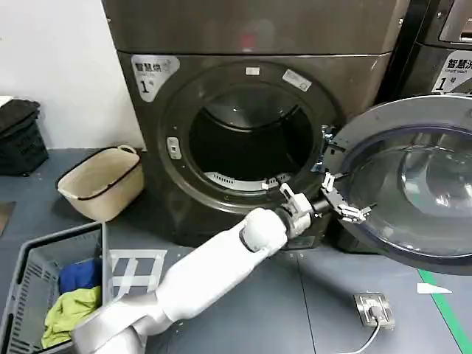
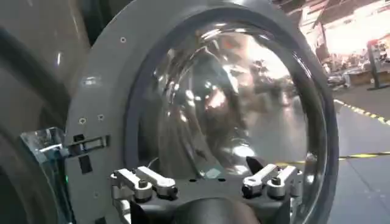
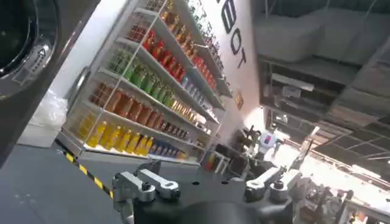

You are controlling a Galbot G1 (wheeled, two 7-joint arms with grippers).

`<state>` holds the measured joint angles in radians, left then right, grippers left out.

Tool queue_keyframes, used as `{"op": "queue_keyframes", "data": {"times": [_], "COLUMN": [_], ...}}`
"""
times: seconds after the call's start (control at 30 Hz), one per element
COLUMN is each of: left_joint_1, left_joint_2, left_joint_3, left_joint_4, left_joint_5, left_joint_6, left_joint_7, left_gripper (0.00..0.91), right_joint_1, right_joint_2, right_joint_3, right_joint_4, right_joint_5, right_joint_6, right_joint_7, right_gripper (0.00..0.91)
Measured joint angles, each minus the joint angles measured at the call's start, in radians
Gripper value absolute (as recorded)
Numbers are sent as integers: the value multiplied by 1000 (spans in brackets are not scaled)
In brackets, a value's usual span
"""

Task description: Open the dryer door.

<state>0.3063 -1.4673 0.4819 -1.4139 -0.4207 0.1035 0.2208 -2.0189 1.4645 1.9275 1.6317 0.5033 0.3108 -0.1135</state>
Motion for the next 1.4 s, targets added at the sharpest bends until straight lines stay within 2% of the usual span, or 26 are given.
{"op": "queue_keyframes", "data": {"times": [0.17, 0.4, 0.6, 0.77, 0.97, 1.2, 1.4], "left_joint_1": [30, 128, 238, 358, 588, 836, 892], "left_joint_2": [58, 226, 369, 500, 652, 681, 710], "left_joint_3": [-20, -72, -179, -328, -588, -873, -968], "left_joint_4": [-90, -321, -529, -688, -840, -884, -881], "left_joint_5": [1, -32, -129, -256, -416, -658, -884], "left_joint_6": [84, 207, 343, 482, 634, 634, 634], "left_joint_7": [30, 30, -30, -87, -238, -483, -747], "left_gripper": [907, 907, 907, 907, 907, 907, 907], "right_joint_1": [-17, -19, -15, -16, -26, -39, -43], "right_joint_2": [-11, -36, -34, -36, -24, -6, 15], "right_joint_3": [2, 4, -14, -28, -20, 0, 1], "right_joint_4": [-2, 1, 12, 10, 15, -10, -37], "right_joint_5": [1, -24, -22, -23, -50, -138, -169], "right_joint_6": [-36, -109, -176, -217, -281, -335, -351], "right_joint_7": [14, 43, 79, 139, 219, 309, 355], "right_gripper": [907, 907, 907, 907, 907, 907, 907]}}
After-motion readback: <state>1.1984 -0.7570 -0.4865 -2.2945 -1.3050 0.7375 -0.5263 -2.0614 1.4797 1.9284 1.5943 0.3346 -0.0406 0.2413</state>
